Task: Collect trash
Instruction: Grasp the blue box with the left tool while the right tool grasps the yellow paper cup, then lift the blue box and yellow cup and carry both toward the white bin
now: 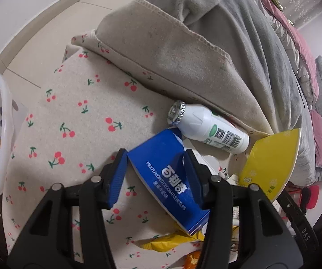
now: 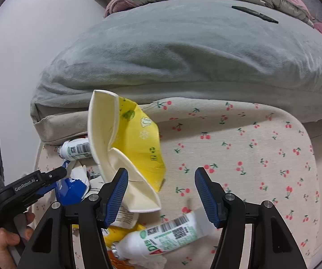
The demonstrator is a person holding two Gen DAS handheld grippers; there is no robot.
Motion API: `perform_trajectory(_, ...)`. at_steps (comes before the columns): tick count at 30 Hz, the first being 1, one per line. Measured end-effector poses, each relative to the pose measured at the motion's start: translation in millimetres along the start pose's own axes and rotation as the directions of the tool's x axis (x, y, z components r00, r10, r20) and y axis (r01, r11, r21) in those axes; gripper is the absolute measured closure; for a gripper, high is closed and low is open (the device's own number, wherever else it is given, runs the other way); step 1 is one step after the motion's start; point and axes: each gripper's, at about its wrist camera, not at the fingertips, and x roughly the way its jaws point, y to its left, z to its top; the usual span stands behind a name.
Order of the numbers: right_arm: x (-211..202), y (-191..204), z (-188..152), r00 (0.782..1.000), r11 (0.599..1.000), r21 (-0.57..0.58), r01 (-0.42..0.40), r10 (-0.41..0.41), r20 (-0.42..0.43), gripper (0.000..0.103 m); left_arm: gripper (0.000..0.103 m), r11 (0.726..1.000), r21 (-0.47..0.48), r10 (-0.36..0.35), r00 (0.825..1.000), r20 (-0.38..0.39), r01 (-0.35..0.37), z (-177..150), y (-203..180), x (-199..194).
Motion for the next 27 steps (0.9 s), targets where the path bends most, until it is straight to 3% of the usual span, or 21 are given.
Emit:
perform_trajectory(17,-18,20,6,0.996,0.998,-0.003,-0.070,0.070,0.062,0.038,0.051,0.995,0.095,-0.038,0.999,0.019,0.036,10,15,-34)
perform_trajectory(27,18,32,5,1.000,1.000,-0.009,-0.026,0.026,-0.015,0.039,0.051,0.990,0.137,-0.024,0.999,0.031,0.020,8,24,-43)
